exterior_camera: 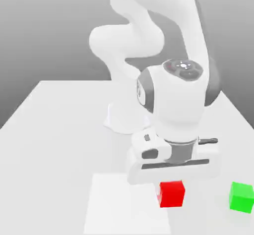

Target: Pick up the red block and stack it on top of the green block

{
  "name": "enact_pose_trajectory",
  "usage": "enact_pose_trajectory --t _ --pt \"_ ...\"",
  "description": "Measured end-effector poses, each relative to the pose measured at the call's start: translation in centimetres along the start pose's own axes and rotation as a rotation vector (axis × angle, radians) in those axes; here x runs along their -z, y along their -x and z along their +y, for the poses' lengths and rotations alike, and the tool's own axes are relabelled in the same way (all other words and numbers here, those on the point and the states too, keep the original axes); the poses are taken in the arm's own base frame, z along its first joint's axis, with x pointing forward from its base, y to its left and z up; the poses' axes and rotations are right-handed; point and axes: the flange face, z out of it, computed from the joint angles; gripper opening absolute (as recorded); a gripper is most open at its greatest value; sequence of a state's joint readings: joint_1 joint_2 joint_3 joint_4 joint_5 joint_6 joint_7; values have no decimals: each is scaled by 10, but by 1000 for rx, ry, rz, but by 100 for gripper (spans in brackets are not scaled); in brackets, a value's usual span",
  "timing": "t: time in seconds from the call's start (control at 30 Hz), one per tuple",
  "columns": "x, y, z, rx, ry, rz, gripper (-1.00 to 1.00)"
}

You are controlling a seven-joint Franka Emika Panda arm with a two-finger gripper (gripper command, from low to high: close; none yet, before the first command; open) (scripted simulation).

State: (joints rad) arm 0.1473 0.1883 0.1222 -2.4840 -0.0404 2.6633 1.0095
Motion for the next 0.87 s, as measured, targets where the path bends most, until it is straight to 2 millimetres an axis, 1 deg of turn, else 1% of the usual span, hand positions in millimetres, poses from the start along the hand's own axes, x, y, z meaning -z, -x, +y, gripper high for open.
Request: enact_pose_trajectory --t 0.27,0.5,0.53,0.57,0.67,0.7,0.87 --pt "12 70 -52 -120 2 -2 -100" --pt "27 137 -86 -228 -4 4 -100" --pt "25 144 -90 -240 -5 5 -100" --pt "18 147 -92 -246 -7 6 -100" --pt "-18 150 -94 -251 -8 7 -100" --pt "-29 151 -93 -251 -7 7 100" --pt "-29 151 -93 -251 -7 7 100"
